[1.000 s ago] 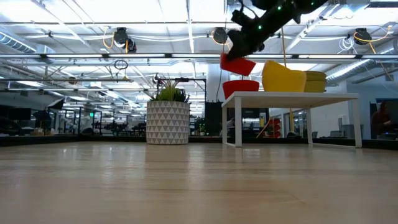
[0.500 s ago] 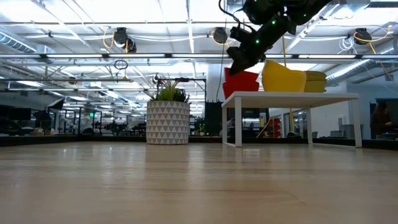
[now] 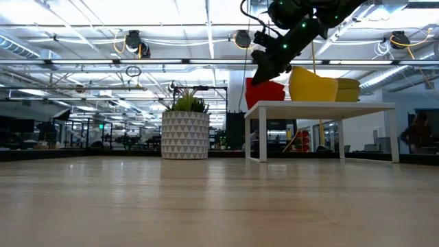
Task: Pick & Place Mini bowls
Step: Stack the red bowl on top of the other red bowls on the shelf, then return to Home Position
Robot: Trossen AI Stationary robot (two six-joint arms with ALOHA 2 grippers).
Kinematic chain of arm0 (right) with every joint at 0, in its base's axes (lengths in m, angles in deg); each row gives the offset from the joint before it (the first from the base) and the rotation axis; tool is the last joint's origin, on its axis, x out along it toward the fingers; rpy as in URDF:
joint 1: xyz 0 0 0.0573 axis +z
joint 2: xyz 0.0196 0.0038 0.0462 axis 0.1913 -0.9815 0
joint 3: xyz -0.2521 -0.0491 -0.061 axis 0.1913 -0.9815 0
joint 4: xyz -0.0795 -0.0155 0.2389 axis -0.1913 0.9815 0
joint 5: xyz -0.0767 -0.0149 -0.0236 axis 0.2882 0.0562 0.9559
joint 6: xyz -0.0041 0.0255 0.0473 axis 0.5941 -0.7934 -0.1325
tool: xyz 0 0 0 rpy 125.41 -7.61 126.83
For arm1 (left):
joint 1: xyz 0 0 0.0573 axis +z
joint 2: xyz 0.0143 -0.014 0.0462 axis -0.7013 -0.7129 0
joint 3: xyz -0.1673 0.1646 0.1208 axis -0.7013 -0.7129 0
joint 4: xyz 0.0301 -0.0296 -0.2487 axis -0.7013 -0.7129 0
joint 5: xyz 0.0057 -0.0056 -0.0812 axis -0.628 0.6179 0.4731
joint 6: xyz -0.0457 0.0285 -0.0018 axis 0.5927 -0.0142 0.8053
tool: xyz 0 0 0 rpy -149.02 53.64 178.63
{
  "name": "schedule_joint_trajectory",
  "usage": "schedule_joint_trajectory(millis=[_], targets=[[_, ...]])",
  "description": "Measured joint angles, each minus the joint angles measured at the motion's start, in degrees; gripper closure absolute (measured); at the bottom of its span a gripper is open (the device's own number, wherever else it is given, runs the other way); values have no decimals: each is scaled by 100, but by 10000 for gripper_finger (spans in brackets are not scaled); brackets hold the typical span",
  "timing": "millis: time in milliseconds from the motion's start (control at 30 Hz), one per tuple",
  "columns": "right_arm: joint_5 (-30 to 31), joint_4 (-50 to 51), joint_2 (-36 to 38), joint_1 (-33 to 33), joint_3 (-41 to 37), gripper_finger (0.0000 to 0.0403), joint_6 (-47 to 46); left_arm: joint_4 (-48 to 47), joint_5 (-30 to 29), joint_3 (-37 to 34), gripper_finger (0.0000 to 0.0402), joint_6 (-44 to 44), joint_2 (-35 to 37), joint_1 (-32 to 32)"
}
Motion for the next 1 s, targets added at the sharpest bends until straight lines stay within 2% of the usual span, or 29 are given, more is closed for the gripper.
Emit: schedule_joint_trajectory(millis=[300,633,833,1000], targets=[[8,36,0,-11,0,395,-2,0,0,0,218,4,0,0],[14,90,68,-9,0,314,28,-2,0,0,217,7,0,0],[32,-1,636,-1,0,277,23,-9,0,0,217,9,0,-2],[41,-2,1234,0,-117,275,-263,-15,9,0,217,17,-1,-9]])
